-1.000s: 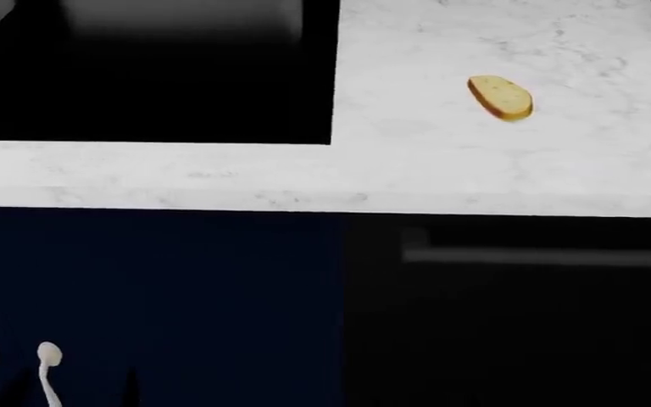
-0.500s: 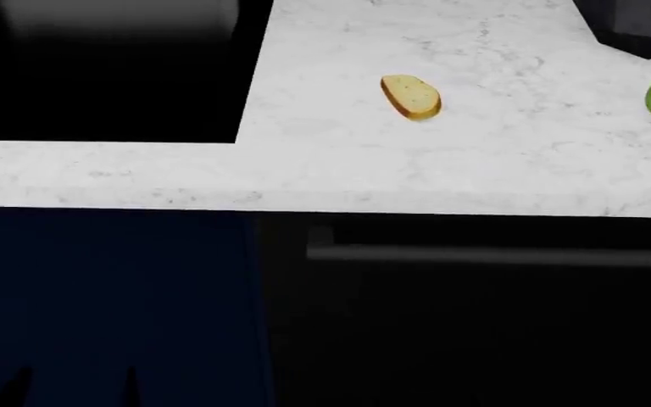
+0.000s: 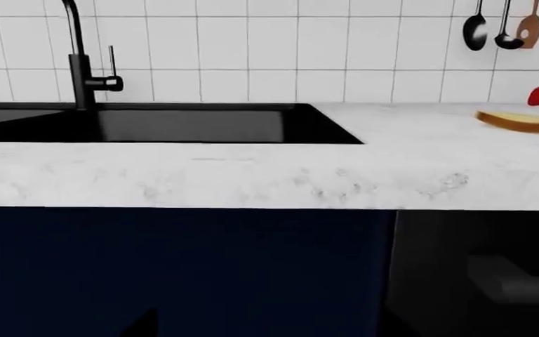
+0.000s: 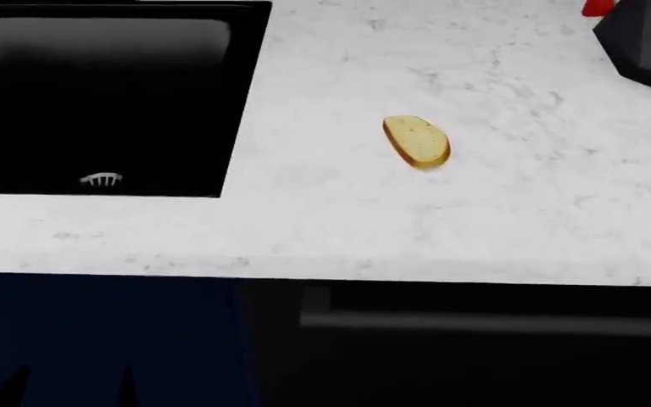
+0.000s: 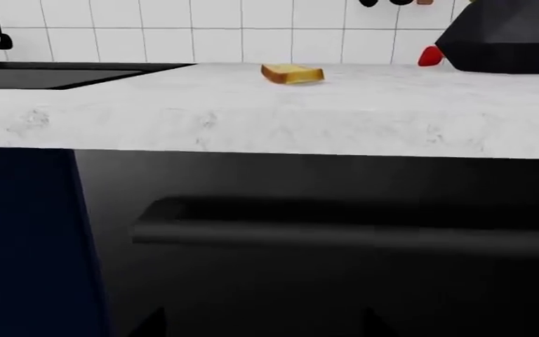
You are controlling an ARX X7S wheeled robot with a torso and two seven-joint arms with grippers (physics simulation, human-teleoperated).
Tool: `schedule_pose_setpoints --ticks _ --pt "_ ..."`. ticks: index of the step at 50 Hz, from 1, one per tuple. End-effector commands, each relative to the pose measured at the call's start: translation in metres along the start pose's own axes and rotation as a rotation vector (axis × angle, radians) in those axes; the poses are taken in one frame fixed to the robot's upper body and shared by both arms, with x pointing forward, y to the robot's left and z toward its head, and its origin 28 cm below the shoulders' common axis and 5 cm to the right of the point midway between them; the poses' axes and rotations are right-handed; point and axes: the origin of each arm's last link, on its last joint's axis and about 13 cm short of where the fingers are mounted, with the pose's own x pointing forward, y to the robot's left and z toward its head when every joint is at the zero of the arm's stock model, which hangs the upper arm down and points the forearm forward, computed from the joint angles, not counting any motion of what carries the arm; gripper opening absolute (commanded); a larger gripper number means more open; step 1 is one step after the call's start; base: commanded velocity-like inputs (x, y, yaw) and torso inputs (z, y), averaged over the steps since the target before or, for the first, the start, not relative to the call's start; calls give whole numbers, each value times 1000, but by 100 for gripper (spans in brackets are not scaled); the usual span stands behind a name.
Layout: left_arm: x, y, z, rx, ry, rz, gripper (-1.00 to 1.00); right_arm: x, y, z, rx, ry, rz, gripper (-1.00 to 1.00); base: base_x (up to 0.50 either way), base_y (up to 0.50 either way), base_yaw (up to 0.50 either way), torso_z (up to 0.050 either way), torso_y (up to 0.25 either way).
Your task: Open the dishwasher door
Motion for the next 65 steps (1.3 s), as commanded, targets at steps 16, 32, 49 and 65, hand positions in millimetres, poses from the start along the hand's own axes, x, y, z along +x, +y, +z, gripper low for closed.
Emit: schedule_pose_setpoints --ticks 16,32,49,65 --pt "-1 0 2 1 -8 -2 100 -3 -1 0 0 -9 -3 100 136 0 0 0 0" --pt "-2 -3 0 -9 -8 -13 100 -28 -29 34 -647 -19 88 100 0 0 0 0 0" --pt "1 -4 1 -5 -13 -17 100 -30 -38 37 -1102 18 245 100 0 0 0 0 0" --pt "2 -4 2 1 -16 -24 100 -17 -42 36 -1259 53 292 100 0 0 0 0 0"
